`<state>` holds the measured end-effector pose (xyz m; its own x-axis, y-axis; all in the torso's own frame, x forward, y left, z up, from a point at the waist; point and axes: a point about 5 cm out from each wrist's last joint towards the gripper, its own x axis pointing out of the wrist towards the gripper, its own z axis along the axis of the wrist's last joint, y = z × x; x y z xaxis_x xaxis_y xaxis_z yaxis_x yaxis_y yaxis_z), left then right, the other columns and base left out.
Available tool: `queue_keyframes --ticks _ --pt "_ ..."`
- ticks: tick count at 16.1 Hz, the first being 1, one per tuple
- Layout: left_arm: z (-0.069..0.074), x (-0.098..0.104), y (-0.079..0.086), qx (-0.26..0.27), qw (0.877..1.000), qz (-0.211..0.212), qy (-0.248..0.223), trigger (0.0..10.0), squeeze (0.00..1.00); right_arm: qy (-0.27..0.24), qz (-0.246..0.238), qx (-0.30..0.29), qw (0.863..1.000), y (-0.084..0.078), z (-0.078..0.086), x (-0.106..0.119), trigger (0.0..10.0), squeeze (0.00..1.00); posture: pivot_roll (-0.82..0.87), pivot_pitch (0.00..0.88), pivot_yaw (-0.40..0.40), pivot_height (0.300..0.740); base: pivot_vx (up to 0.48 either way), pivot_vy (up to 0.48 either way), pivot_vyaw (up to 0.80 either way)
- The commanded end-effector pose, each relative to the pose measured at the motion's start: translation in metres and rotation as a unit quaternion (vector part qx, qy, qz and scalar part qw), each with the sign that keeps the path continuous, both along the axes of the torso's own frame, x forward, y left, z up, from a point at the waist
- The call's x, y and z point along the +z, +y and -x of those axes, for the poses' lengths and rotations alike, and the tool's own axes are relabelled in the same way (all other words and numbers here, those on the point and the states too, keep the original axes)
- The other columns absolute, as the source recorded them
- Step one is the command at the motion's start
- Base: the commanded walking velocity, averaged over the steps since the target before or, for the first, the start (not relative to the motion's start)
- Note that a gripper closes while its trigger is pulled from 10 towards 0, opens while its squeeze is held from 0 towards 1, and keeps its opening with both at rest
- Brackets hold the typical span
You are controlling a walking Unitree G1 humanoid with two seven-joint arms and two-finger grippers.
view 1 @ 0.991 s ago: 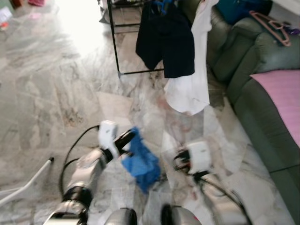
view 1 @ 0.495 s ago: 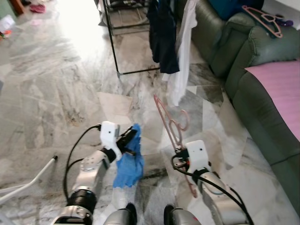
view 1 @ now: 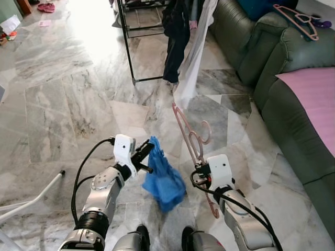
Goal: Hang hanger
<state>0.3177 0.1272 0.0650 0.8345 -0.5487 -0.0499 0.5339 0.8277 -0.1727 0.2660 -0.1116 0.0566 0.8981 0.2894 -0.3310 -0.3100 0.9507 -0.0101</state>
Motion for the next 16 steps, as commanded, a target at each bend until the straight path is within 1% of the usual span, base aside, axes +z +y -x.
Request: queue_keyframes --ticks 1,3,5,6,7,8,9,10,11,12,13,14,15,16 --pt "0.001 -0.002 0.0 -0.004 1.0 -0.009 0.004 10.0 0.0 0.003 0.0 -0.005 1.0 -0.001 0.001 -0.002 10.0 0.0 -0.16 0.195 0.034 0.74 0.0 0.0 0.0" --pt "0.002 -0.004 0.0 -0.006 1.0 -0.009 0.007 10.0 0.0 0.004 0.002 -0.005 1.0 -0.003 0.003 -0.003 10.0 0.0 -0.16 0.2 0.035 0.74 0.0 0.0 0.0" --pt "0.001 -0.001 0.0 -0.015 1.0 -0.003 0.002 10.0 0.0 0.01 0.016 0.028 0.999 -0.006 0.007 -0.004 10.0 0.0 -0.16 0.205 0.033 0.74 0.0 0.0 0.0" --pt "-0.003 0.008 0.0 -0.038 0.999 -0.02 -0.024 10.0 0.0 0.014 0.037 0.057 0.998 -0.013 0.009 -0.004 10.0 0.0 -0.16 0.205 0.033 0.74 0.0 0.0 0.0" --pt "-0.011 0.021 0.004 -0.059 0.995 -0.057 -0.055 10.0 0.0 0.013 0.075 0.086 0.993 -0.027 0.009 -0.001 10.0 0.0 -0.16 0.216 0.034 0.74 0.0 0.0 0.0" --pt "-0.016 0.027 0.007 -0.06 0.994 -0.07 -0.066 10.0 0.0 0.012 0.095 0.094 0.991 -0.036 0.009 0.001 10.0 0.0 -0.16 0.216 0.034 0.74 0.0 0.0 0.0" --pt "-0.026 0.039 0.012 -0.06 0.991 -0.084 -0.079 10.0 0.0 0.013 0.122 0.109 0.986 -0.049 0.009 0.005 10.0 0.0 -0.16 0.226 0.038 0.74 0.0 0.0 0.0" --pt "-0.031 0.046 0.015 -0.061 0.99 -0.089 -0.087 10.0 0.0 0.014 0.137 0.117 0.984 -0.056 0.009 0.007 10.0 0.0 -0.16 0.23 0.043 0.74 0.0 0.0 0.0" --pt "-0.037 0.056 0.018 -0.056 0.986 -0.114 -0.104 10.0 0.0 0.016 0.154 0.123 0.98 -0.064 0.008 0.011 10.0 0.0 -0.16 0.234 0.047 0.74 0.0 0.0 0.0" --pt "-0.046 0.071 0.022 -0.053 0.977 -0.154 -0.137 10.0 0.0 0.019 0.169 0.143 0.975 -0.072 0.01 0.017 10.0 0.0 -0.16 0.234 0.047 0.74 0.0 0.0 0.0" --pt "-0.05 0.081 0.023 -0.06 0.973 -0.164 -0.153 10.0 0.0 0.019 0.171 0.16 0.972 -0.075 0.011 0.021 10.0 0.0 -0.16 0.234 0.047 0.74 0.0 0.0 0.0" --pt "-0.052 0.085 0.024 -0.069 0.967 -0.184 -0.164 10.0 0.0 0.019 0.171 0.174 0.97 -0.076 0.013 0.024 10.0 0.0 -0.17 0.242 0.055 0.74 0.0 0.0 0.0" --pt "-0.053 0.087 0.025 -0.075 0.962 -0.202 -0.167 10.0 0.0 0.018 0.171 0.185 0.967 -0.077 0.015 0.027 10.0 0.0 -0.17 0.242 0.056 0.74 0.0 0.0 0.0" --pt "-0.052 0.089 0.023 -0.099 0.957 -0.209 -0.173 10.0 0.0 0.015 0.164 0.21 0.964 -0.075 0.019 0.031 10.0 0.0 -0.18 0.239 0.056 0.74 0.0 0.0 0.0"
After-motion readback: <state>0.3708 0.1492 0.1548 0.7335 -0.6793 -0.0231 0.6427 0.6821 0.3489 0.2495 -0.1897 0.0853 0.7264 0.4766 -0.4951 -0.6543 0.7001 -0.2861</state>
